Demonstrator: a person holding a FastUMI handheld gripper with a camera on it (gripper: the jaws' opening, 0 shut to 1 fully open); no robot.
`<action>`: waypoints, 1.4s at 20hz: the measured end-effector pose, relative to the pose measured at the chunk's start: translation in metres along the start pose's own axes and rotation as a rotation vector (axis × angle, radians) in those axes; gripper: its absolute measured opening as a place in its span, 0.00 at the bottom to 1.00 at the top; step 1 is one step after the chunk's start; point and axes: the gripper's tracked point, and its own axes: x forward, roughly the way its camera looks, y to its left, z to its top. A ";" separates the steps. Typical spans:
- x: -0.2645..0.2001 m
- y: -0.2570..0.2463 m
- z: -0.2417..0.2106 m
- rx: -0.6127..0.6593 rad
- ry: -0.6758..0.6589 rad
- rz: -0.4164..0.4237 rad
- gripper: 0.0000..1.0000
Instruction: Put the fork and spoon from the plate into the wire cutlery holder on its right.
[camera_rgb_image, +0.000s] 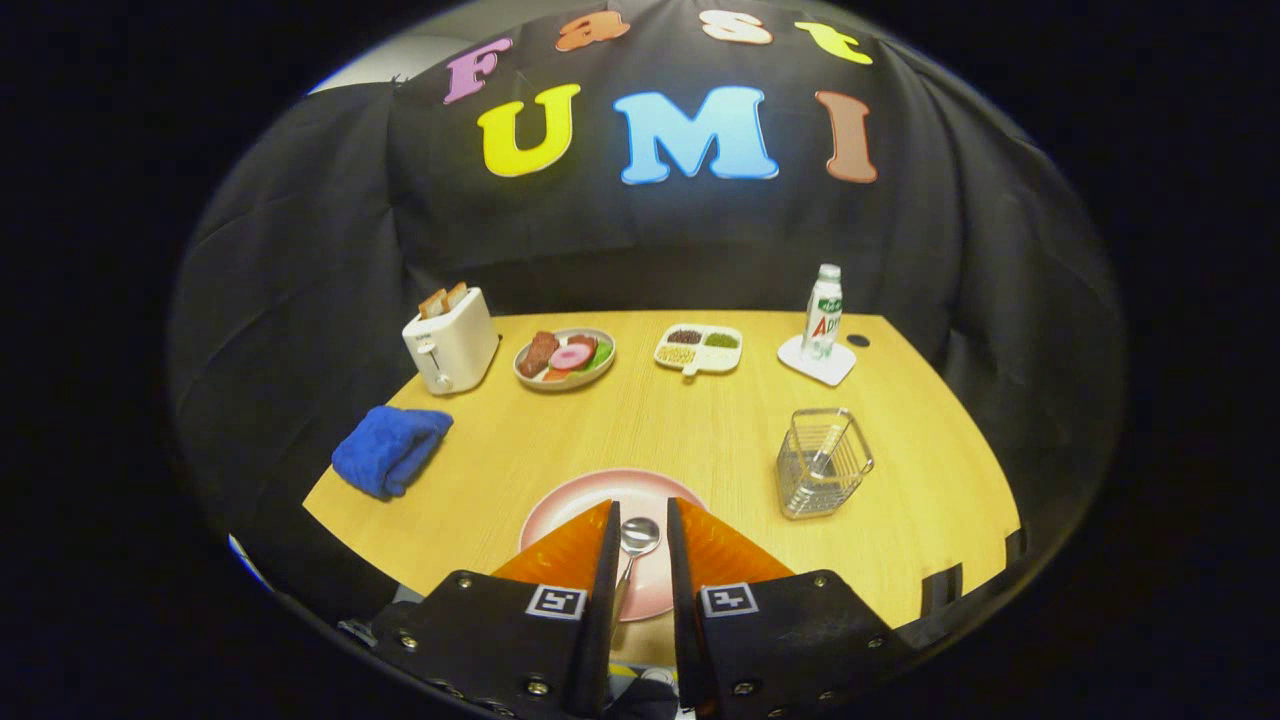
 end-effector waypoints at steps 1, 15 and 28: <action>0.006 0.002 -0.008 0.010 0.026 0.008 0.27; 0.055 0.010 -0.108 0.173 0.342 0.010 0.28; 0.066 0.012 -0.117 0.132 0.389 0.006 0.18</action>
